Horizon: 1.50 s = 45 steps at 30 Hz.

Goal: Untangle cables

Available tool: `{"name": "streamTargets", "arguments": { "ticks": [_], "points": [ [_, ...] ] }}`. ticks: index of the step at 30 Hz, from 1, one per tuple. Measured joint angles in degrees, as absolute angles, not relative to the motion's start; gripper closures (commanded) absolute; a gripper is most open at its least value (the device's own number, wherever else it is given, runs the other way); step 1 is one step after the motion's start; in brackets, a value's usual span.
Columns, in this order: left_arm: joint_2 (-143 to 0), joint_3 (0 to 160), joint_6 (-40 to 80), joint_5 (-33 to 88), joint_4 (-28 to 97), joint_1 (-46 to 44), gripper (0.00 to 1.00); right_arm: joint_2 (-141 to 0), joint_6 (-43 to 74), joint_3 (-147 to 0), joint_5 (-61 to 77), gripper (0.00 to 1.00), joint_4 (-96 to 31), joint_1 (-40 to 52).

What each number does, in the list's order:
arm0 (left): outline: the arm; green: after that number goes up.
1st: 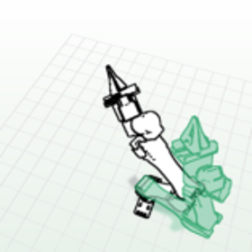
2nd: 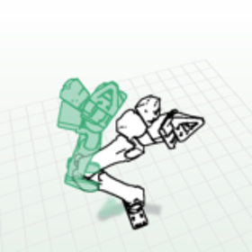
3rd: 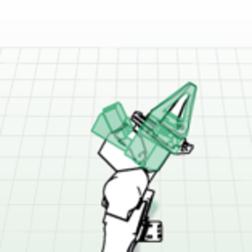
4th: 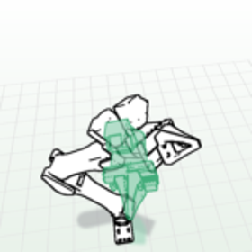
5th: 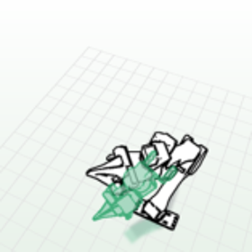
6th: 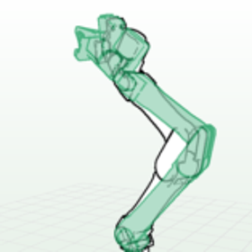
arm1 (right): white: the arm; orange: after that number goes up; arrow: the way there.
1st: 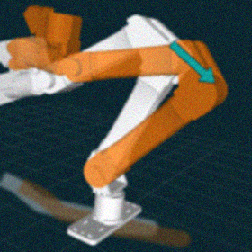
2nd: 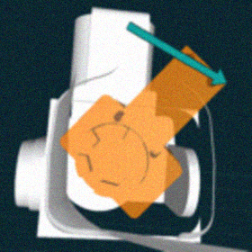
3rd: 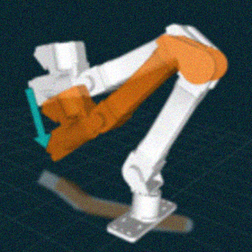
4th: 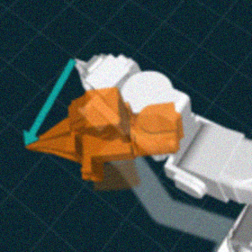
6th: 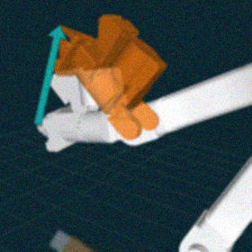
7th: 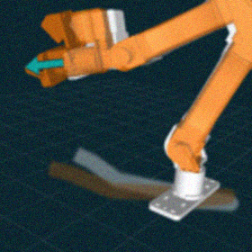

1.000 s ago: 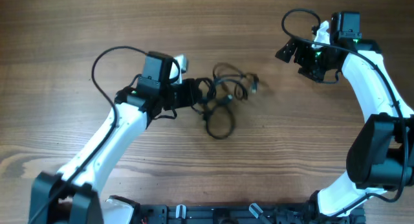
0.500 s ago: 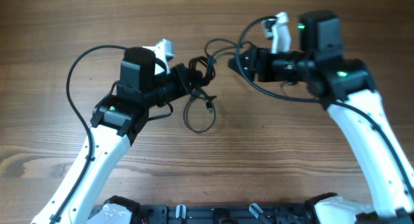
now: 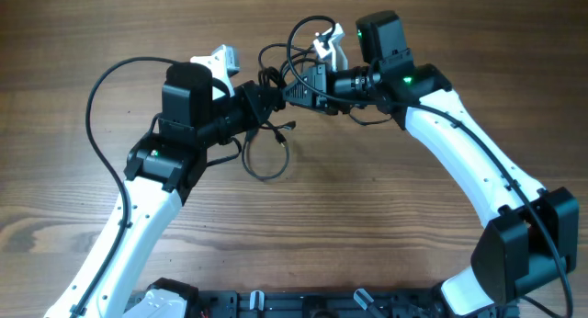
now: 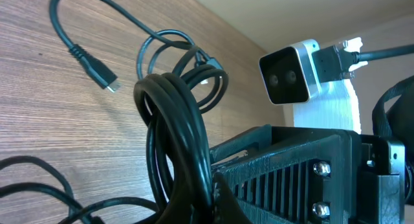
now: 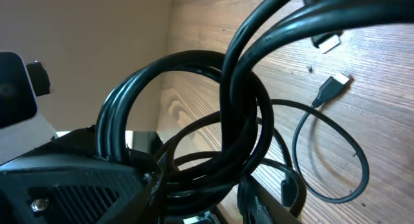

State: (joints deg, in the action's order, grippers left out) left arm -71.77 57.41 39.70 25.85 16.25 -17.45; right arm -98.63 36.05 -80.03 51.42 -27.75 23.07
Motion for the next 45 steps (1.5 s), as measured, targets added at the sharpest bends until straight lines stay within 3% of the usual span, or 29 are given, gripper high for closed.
{"name": "streamTargets", "arguments": {
  "ticks": [3, 8, 10, 12, 17, 23, 28, 33, 37, 40, 43, 45],
  "points": [
    [-71.8, 57.5, 36.2, 26.5, 16.2, -17.4, 0.96, -98.7, 36.1, -80.0, 51.2, 0.39, -29.9, 22.9],
    [-71.7, 57.6, 22.2, 31.2, 15.5, -16.9, 0.96, -98.8, 36.2, -80.0, 50.8, 0.39, -30.0, 22.7],
    [-71.7, 57.6, 18.0, 35.4, 15.6, -15.8, 0.96, -99.2, 36.9, -80.0, 51.4, 0.44, -29.1, 22.7],
    [-71.7, 57.6, 14.4, 40.5, 15.8, -15.1, 0.96, -99.4, 38.2, -80.0, 52.5, 0.56, -27.2, 22.7],
    [-71.7, 57.9, 12.5, 41.1, 18.5, -14.1, 0.96, -99.9, 39.9, -80.0, 53.3, 0.95, -25.9, 22.8],
    [-73.0, 59.5, 13.8, 31.4, 25.6, -14.2, 0.96, -100.4, 36.8, -79.7, 52.7, 0.96, -26.1, 22.2],
    [-73.9, 61.2, 17.5, 21.1, 36.4, -14.5, 0.96, -101.3, 35.9, -78.1, 63.3, 0.96, -20.4, 20.8],
    [-77.6, 61.7, 17.3, 19.6, 40.6, -14.7, 0.96, -101.8, 45.6, -77.3, 76.2, 0.96, -2.7, 19.6],
    [-80.7, 62.0, 17.0, 19.1, 39.6, -14.8, 0.96, -102.3, 51.5, -77.1, 78.1, 0.96, 1.0, 18.8],
    [-82.0, 61.2, 17.3, 12.4, 41.3, -14.4, 0.96, -102.2, 54.2, -78.0, 82.5, 0.95, 5.4, 12.6],
    [-84.6, 58.8, 17.9, 7.2, 42.3, -11.8, 0.96, -101.5, 52.6, -79.1, 82.2, 0.95, 1.3, 3.2],
    [-84.5, 58.8, 18.2, 6.9, 41.7, -11.4, 0.96, -101.4, 46.2, -80.1, 76.6, 0.95, -12.6, -0.1]
  ]
}}
